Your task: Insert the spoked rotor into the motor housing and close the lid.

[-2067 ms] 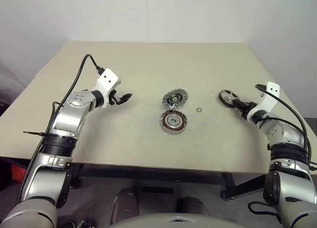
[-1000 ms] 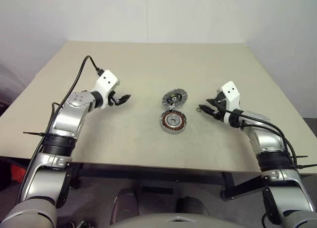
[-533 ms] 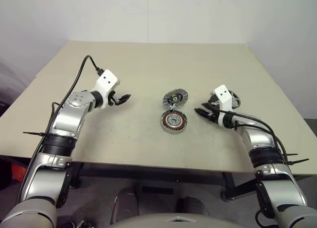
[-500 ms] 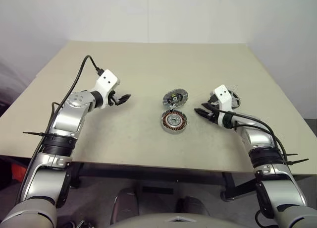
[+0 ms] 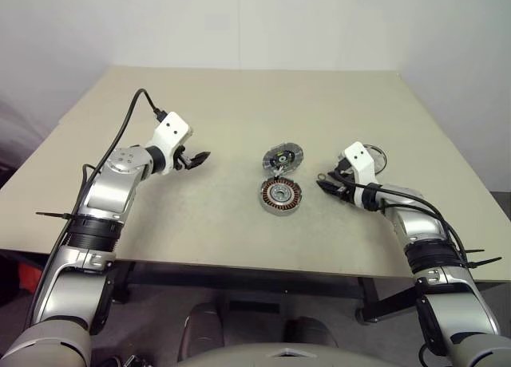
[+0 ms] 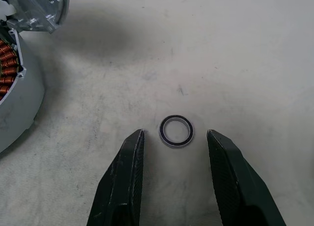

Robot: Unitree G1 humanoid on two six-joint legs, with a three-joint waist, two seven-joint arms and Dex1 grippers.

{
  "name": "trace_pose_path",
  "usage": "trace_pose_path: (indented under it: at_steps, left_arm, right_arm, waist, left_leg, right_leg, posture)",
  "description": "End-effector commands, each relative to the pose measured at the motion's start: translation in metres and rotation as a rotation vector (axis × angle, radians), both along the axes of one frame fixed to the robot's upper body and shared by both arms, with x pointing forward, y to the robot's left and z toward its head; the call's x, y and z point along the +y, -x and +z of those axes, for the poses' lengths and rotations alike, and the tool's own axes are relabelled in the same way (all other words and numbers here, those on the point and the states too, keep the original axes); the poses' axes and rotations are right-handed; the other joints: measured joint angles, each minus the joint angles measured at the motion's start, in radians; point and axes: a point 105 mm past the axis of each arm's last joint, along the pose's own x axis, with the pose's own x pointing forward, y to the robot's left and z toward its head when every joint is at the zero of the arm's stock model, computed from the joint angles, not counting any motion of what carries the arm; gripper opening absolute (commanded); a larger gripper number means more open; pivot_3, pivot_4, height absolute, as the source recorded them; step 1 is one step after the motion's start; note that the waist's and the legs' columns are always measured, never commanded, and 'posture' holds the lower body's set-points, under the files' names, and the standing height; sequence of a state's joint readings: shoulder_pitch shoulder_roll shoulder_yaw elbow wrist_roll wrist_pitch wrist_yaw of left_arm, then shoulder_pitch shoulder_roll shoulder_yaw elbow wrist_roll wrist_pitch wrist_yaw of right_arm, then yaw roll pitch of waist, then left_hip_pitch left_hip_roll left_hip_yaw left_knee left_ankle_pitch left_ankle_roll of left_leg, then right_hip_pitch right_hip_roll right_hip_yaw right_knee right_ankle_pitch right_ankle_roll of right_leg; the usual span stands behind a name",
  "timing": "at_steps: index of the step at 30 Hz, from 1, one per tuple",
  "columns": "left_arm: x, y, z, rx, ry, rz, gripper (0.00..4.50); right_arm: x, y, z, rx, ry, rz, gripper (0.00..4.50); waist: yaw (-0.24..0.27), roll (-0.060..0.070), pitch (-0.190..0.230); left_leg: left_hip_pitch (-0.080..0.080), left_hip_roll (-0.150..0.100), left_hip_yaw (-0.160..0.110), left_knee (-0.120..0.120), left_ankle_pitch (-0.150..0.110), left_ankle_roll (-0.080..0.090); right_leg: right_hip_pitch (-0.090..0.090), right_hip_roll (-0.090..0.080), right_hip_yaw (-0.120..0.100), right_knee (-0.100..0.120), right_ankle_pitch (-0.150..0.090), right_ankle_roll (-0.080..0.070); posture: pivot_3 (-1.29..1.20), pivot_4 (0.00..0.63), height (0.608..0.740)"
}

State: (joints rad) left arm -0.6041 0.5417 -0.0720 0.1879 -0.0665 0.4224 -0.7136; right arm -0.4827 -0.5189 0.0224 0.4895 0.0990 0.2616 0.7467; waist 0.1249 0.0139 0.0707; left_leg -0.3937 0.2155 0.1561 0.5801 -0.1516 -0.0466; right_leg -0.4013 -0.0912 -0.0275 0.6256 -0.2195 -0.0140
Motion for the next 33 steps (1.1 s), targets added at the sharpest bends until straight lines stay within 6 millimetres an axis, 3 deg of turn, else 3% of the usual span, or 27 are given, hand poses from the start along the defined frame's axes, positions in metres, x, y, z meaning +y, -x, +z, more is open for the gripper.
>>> trace_pose_path:
  at_steps: [1, 8, 11, 16, 17, 33]
  left_arm:
    - [-0.0009, -0.0015, 0.0193, -0.074, -0.012, -0.007, 3.82]
    - [-0.0003, -0.0017, 0.0193, -0.076, -0.017, -0.005, 3.82]
    - [0.0012, -0.0015, 0.0193, -0.078, -0.019, 0.0, 3.82]
    - [0.0023, -0.0017, 0.0192, -0.079, -0.02, 0.005, 3.82]
    - [0.0024, -0.0017, 0.0192, -0.079, -0.019, 0.005, 3.82]
    - [0.0016, -0.0017, 0.0177, -0.072, -0.016, 0.002, 3.82]
  right_arm:
    - [-0.0049, -0.005, 0.0118, -0.031, 0.023, -0.018, 2.29]
    - [-0.006, -0.0052, 0.0093, 0.001, -0.014, -0.044, 2.29]
    - [-0.0081, -0.0061, 0.0094, 0.004, -0.012, -0.057, 1.67]
    - [-0.0092, -0.0068, 0.0105, 0.002, -0.003, -0.057, 0.13]
    - [-0.0094, -0.007, 0.0108, 0.001, -0.001, -0.057, 0.02]
    - [-0.0092, -0.0098, 0.0166, -0.03, -0.006, -0.067, 0.02]
  waist:
    - [0.0, 0.0, 0.0]
    - [0.0, 0.0, 0.0]
    - [0.001, 0.0, 0.0]
    - [0.001, 0.0, 0.0]
    - [0.001, 0.0, 0.0]
    - [0.0, 0.0, 0.0]
  left_leg:
    - [0.0, 0.0, 0.0, 0.0, 0.0, 0.0]
    - [0.002, 0.0, 0.0, 0.0, 0.0, 0.0]
    - [0.003, 0.0, 0.0, 0.0, 0.0, 0.0]
    - [0.004, 0.0, 0.0, 0.0, 0.0, 0.0]
    - [0.005, 0.0, 0.0, 0.0, 0.0, 0.0]
    - [0.005, 0.0, 0.0, 0.0, 0.0, 0.0]
  right_leg:
    - [0.0, 0.0, 0.0, 0.0, 0.0, 0.0]
    - [0.002, 0.0, 0.0, 0.0, 0.0, 0.0]
    - [0.004, 0.0, 0.0, 0.0, 0.0, 0.0]
    - [0.005, 0.0, 0.0, 0.0, 0.0, 0.0]
    - [0.005, 0.0, 0.0, 0.0, 0.0, 0.0]
    - [0.005, 0.0, 0.0, 0.0, 0.0, 0.0]
  posture:
    - [0.0, 0.0, 0.74]
    - [0.0, 0.0, 0.74]
    - [0.0, 0.0, 0.74]
    - [0.0, 0.0, 0.74]
    - [0.0, 0.0, 0.74]
    - [0.0, 0.0, 0.74]
